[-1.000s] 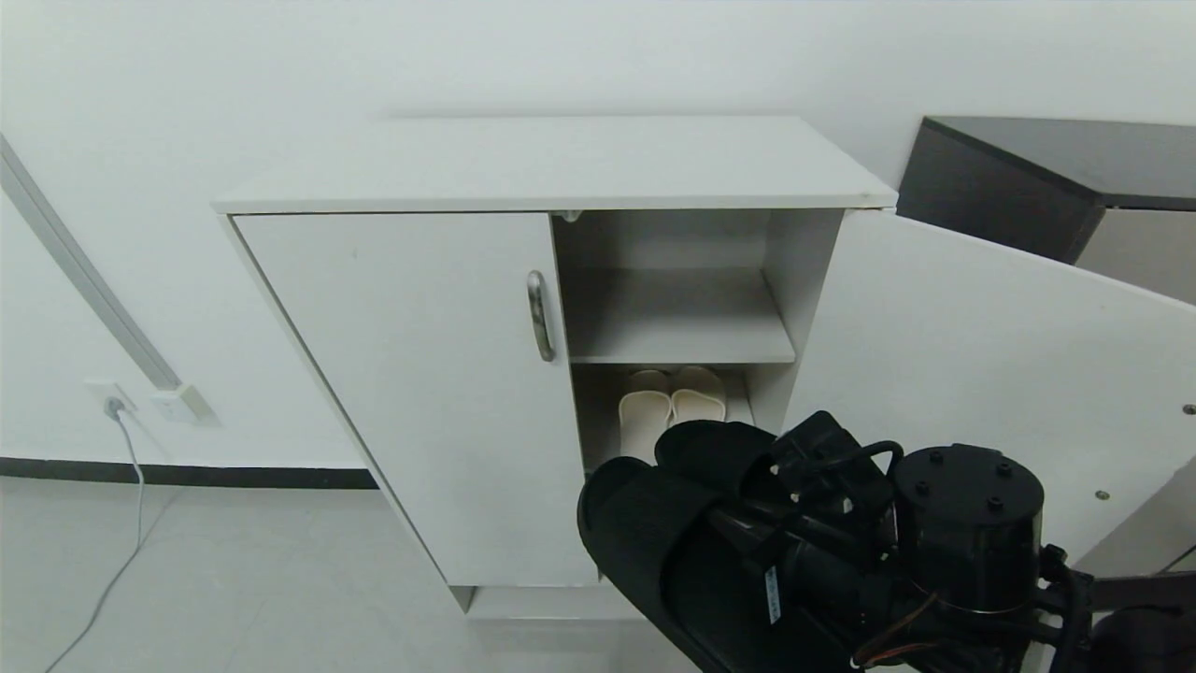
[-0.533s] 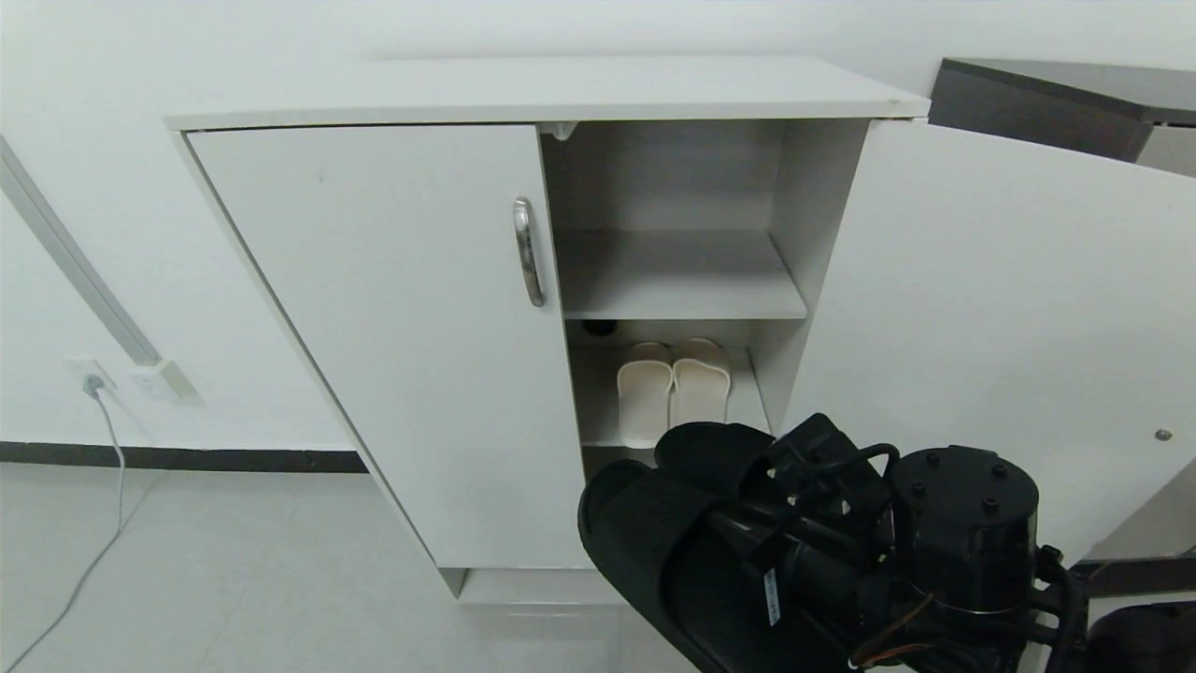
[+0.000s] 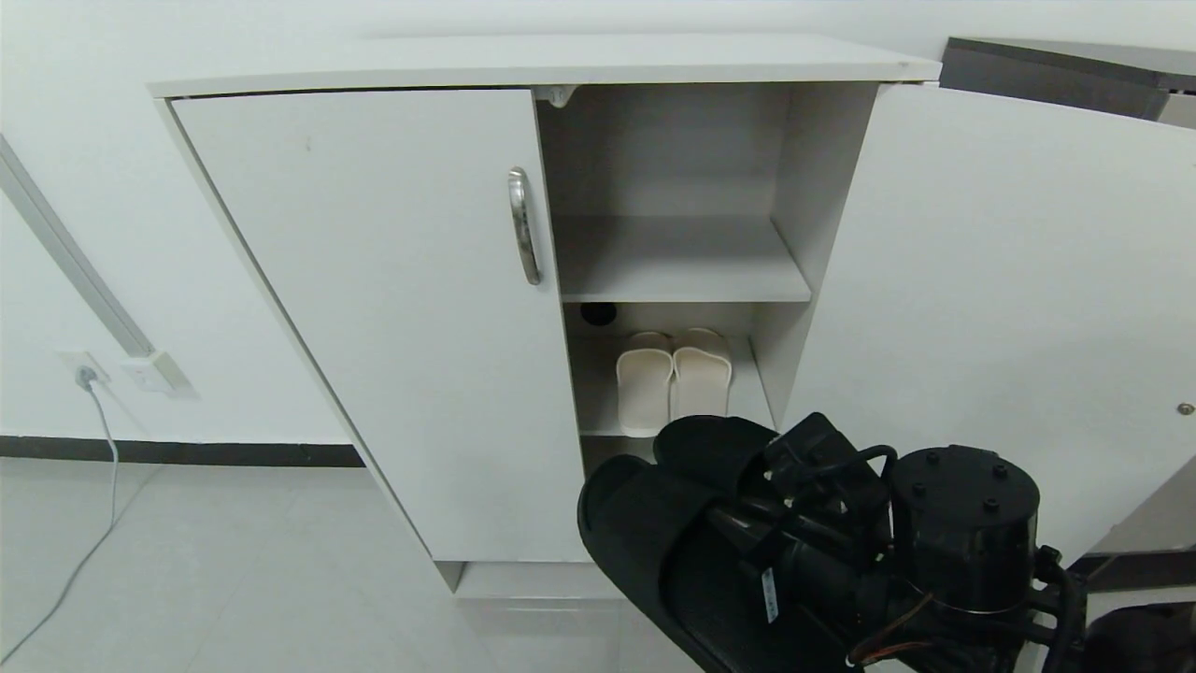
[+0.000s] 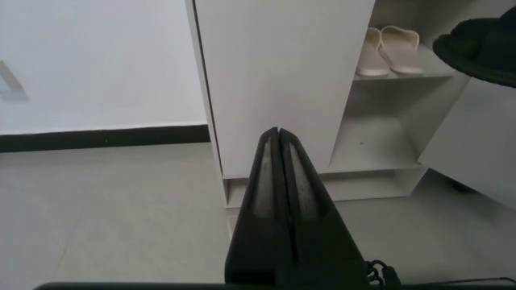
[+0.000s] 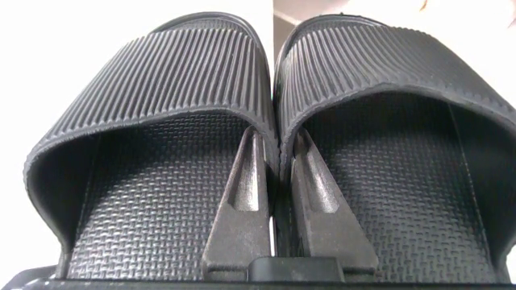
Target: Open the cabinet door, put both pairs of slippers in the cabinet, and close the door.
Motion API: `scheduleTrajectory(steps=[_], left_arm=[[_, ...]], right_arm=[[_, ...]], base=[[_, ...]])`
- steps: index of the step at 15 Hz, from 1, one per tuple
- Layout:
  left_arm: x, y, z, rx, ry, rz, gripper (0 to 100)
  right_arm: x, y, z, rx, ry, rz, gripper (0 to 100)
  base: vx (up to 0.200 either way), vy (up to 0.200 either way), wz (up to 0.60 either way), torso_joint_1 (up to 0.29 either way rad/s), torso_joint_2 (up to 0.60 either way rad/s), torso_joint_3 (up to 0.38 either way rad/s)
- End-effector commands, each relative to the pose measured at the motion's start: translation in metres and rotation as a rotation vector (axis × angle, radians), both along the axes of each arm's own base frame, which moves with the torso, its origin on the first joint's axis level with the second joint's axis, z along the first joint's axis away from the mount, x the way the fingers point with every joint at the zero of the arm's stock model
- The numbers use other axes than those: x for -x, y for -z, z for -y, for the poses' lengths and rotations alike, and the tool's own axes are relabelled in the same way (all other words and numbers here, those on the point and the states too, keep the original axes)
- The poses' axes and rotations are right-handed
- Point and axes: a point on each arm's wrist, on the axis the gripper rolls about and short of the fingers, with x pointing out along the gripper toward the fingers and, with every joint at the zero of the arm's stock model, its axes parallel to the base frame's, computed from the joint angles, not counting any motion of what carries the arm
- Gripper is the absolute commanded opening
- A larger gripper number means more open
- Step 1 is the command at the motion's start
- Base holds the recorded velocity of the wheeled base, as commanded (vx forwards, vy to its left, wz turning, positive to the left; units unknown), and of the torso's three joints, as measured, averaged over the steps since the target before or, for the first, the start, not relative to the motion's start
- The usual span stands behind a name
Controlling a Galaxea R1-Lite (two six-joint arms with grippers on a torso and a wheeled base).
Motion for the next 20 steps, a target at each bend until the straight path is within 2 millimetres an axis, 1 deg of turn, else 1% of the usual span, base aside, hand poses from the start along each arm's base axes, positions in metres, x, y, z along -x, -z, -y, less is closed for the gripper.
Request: scheduleTrajectory(steps=[1, 3, 4, 6, 7, 8, 9, 11, 13, 20], left_arm=[[0.0, 0.0, 0.0, 0.0, -0.001, -0.002, 0], [0.0, 0.0, 0.0, 0.0, 0.001, 0.0, 0], [0.0, 0.0, 0.0, 0.0, -0.001, 0.0, 0], [0.0, 0.0, 0.0, 0.0, 0.001, -0.002, 0], [0.0, 0.0, 0.0, 0.0, 0.001, -0.002, 0], [0.0, 0.0, 0.0, 0.0, 0.001, -0.002, 0], [0.0, 0.0, 0.0, -0.002, 0.001, 0.0, 0], [0.0, 0.0, 0.0, -0.002, 0.001, -0.002, 0], [0.0, 0.0, 0.0, -0.002, 0.001, 0.0, 0], [0.0, 0.0, 0.0, -0.002, 0.001, -0.002, 0]], right_arm=[[0.0, -0.01, -0.012, -0.017, 0.057, 0.041, 0], [0.012, -0.041, -0.044, -0.041, 0.225, 0.08, 0], [0.012, -0.053, -0.053, -0.026, 0.31, 0.079, 0], [0.001, -0.072, -0.069, -0.044, 0.47, 0.073, 0], [-0.004, -0.078, -0.073, -0.078, 0.509, 0.068, 0], [-0.017, -0.083, -0.078, -0.093, 0.592, 0.07, 0], [-0.024, -0.088, -0.078, -0.107, 0.636, 0.081, 0], [-0.028, -0.09, -0.077, -0.113, 0.649, 0.085, 0], [-0.037, -0.094, -0.074, -0.129, 0.676, 0.091, 0], [-0.043, -0.103, -0.078, -0.161, 0.654, 0.098, 0]], base=[[0.0, 0.0, 0.0, 0.0, 0.0, 0.0], [0.0, 0.0, 0.0, 0.0, 0.0, 0.0], [0.0, 0.0, 0.0, 0.0, 0.0, 0.0], [0.0, 0.0, 0.0, 0.0, 0.0, 0.0], [0.0, 0.0, 0.0, 0.0, 0.0, 0.0], [0.0, 0.0, 0.0, 0.0, 0.0, 0.0], [0.0, 0.0, 0.0, 0.0, 0.0, 0.0], [0.0, 0.0, 0.0, 0.0, 0.0, 0.0], [0.0, 0.0, 0.0, 0.0, 0.0, 0.0], [0.0, 0.0, 0.0, 0.0, 0.0, 0.0]])
